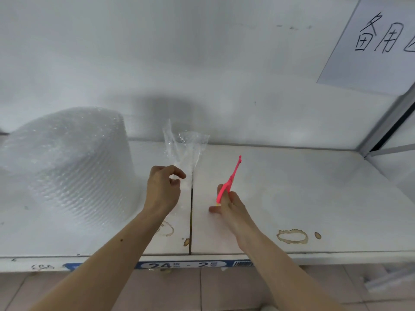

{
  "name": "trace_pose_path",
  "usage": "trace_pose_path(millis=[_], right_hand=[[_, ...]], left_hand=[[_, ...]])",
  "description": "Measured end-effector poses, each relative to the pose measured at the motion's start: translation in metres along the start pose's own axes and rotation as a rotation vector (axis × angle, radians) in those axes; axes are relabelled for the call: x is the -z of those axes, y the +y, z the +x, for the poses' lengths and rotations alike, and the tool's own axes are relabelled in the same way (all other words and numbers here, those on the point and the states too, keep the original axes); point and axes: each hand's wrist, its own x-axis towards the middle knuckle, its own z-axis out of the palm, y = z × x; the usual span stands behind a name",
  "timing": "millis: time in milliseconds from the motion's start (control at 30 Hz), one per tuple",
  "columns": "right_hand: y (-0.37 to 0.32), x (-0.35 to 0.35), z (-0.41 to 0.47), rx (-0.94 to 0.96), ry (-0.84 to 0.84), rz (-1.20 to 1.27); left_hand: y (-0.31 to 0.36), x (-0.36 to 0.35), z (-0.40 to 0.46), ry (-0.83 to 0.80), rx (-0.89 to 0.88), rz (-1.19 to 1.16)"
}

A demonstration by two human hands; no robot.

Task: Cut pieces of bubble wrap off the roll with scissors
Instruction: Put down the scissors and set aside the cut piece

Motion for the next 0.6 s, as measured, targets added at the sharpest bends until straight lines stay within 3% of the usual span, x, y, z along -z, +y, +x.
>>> trace_pose_path(millis=[167,367,600], right_hand=[[0.000,0.033,0.004,0.001,0.093,0.015],[0.024,0.077,0.009,0.061,0.320,-0.574],[0.041,0.091,0.008,-0.046,0.381,-0.892]], left_hand=[[0.004,-0.008,-0.008,-0.090,-0.009,0.028],[0.011,-0.024,-0.024,-0.064,-0.082,0.189],[0.017,-0.052,-0.048,-0.347,0.012,0.404]])
